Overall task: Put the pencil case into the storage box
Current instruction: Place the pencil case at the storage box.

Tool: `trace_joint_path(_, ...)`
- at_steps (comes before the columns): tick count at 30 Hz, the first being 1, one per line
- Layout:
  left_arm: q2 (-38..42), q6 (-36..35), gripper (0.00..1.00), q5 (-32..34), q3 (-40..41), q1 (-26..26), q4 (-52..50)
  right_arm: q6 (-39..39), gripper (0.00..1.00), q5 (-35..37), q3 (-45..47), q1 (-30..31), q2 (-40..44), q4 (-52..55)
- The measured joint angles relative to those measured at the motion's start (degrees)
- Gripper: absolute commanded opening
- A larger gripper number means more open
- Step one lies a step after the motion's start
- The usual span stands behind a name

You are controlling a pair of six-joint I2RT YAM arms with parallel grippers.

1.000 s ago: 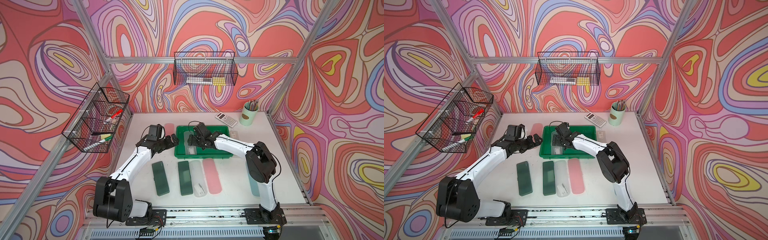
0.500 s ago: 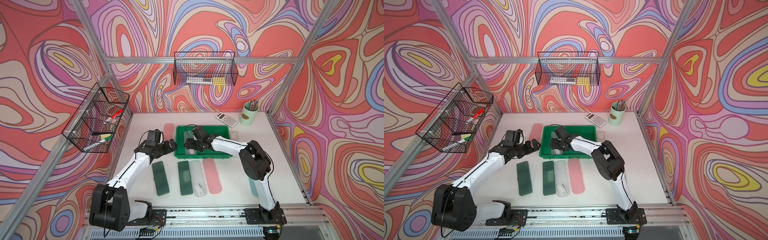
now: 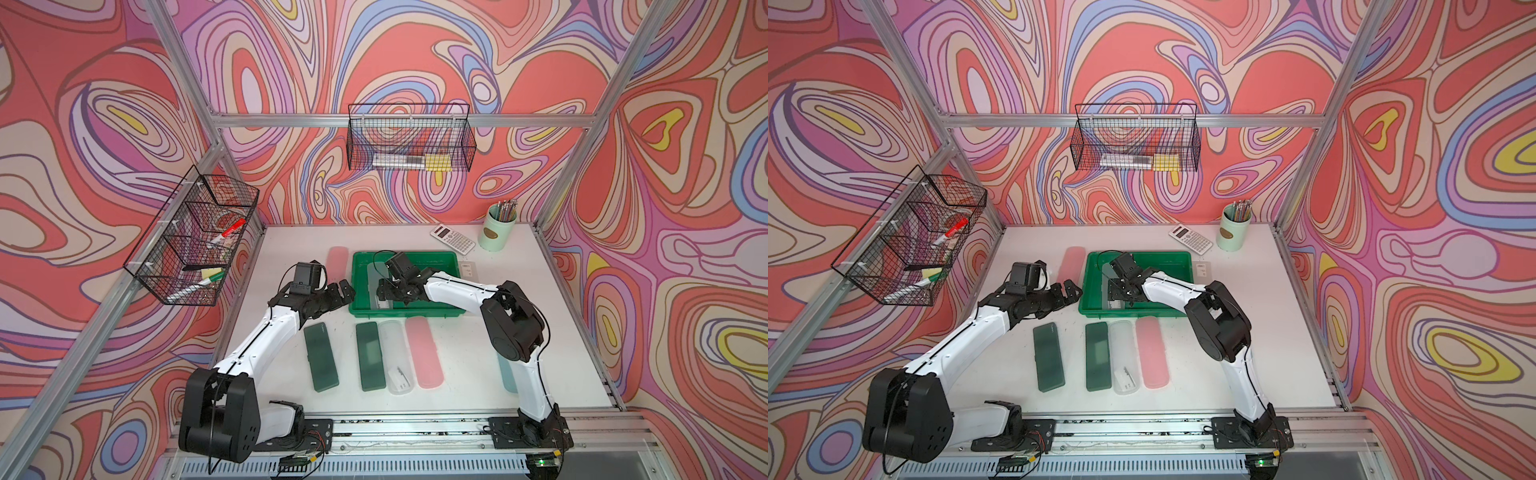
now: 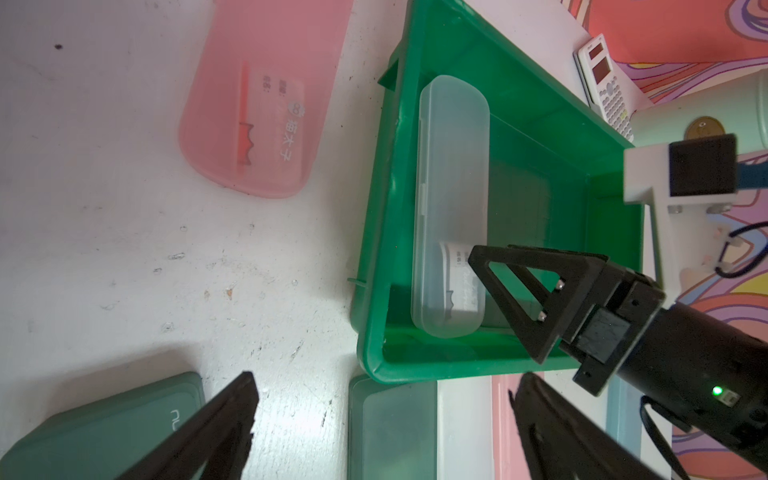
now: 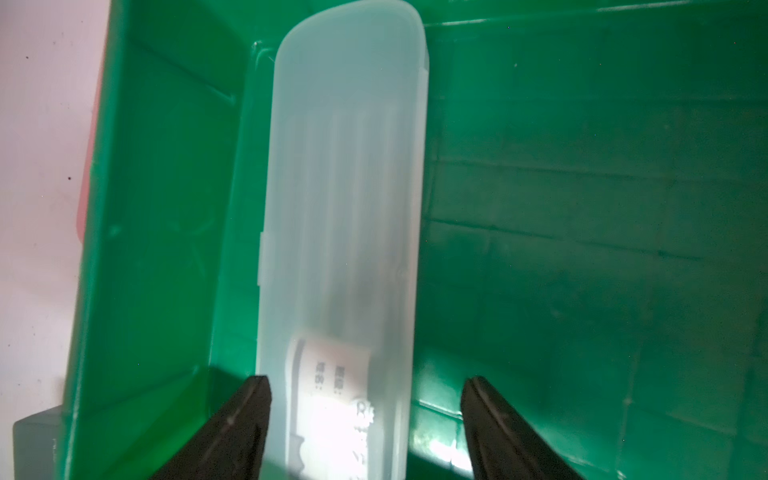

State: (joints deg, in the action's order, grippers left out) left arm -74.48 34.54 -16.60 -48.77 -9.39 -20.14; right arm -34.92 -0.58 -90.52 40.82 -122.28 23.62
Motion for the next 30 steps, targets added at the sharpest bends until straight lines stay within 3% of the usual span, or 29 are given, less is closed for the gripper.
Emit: trace_joint_path(30, 1.0, 1.8, 0.99, -1.3, 2.8, 0.0, 0.5, -1.7, 0.71, -13.2, -4.3, 0.0, -6.9, -10.2)
